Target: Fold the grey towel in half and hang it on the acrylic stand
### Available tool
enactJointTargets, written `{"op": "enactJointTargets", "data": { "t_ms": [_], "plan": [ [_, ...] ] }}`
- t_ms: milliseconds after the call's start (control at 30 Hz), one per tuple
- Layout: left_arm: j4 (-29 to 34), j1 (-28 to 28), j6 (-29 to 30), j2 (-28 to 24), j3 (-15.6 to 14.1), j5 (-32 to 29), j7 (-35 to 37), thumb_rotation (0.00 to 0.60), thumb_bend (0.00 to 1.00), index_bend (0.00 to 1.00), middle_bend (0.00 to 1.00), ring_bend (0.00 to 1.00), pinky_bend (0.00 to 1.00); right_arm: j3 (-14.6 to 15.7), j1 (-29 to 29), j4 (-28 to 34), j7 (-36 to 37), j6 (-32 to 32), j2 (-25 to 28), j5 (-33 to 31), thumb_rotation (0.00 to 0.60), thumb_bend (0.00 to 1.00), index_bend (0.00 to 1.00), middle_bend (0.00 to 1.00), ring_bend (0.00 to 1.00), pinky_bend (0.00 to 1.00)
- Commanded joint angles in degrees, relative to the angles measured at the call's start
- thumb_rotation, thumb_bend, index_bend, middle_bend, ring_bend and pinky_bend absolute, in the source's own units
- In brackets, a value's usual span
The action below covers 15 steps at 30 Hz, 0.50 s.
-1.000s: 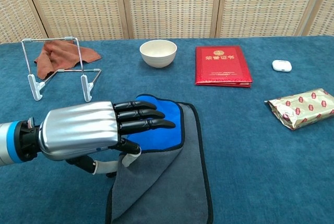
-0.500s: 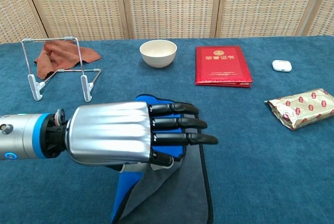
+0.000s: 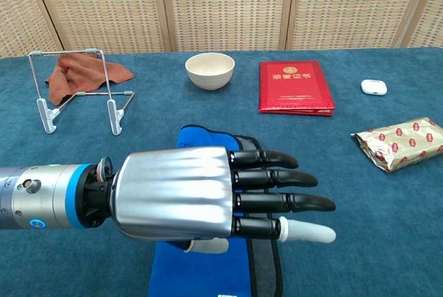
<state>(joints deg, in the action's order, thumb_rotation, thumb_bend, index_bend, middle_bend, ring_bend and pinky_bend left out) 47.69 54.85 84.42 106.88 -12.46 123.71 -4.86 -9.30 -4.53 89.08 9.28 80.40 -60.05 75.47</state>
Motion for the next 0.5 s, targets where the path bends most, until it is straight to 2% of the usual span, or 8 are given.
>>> {"op": "enactJointTargets", "data": {
  "t_ms": [33,233,300,367,500],
  "plan": [
    [0.7,-0.4,0.4,-0.4,1.2,-1.6,0.5,0.6,0.32,0.0,0.0,0.0,0.09,0.0,0.0,-0.1,0.2,0.0,0.0,0.1,0.6,0.0,0.0,0.0,0.0,0.0],
    [6.4,-1.9,-3.0,-3.8,5.5,-9.6,2.5,0.6,0.32,0.0,0.0,0.0,0.07,0.2,0.0,0.0,0.0,0.0,0.0,0.3,0.6,0.0,0.0,0.0,0.0,0.0],
    [9.9,-2.3,-6.0,-5.8,7.5,-13.6,2.6,0.6,0.32,0.0,0.0,0.0,0.07,0.2,0.0,0.1,-0.1,0.0,0.0,0.4,0.6,0.0,0.0,0.0,0.0,0.0],
    [14.5,-2.4,-11.0,-8.9,10.7,-19.7,2.1,0.6,0.31,0.0,0.0,0.0,0.07,0.3,-0.1,0.3,-0.5,0.0,0.0,0.5,0.6,0.0,0.0,0.0,0.0,0.0],
    [19.4,-2.3,-18.1,-12.3,14.0,-27.1,0.8,0.6,0.29,0.0,0.0,0.0,0.08,0.3,-0.1,0.5,-0.9,-0.1,-0.1,0.4,0.6,0.0,0.0,0.0,0.0,0.0]
  ]
}}
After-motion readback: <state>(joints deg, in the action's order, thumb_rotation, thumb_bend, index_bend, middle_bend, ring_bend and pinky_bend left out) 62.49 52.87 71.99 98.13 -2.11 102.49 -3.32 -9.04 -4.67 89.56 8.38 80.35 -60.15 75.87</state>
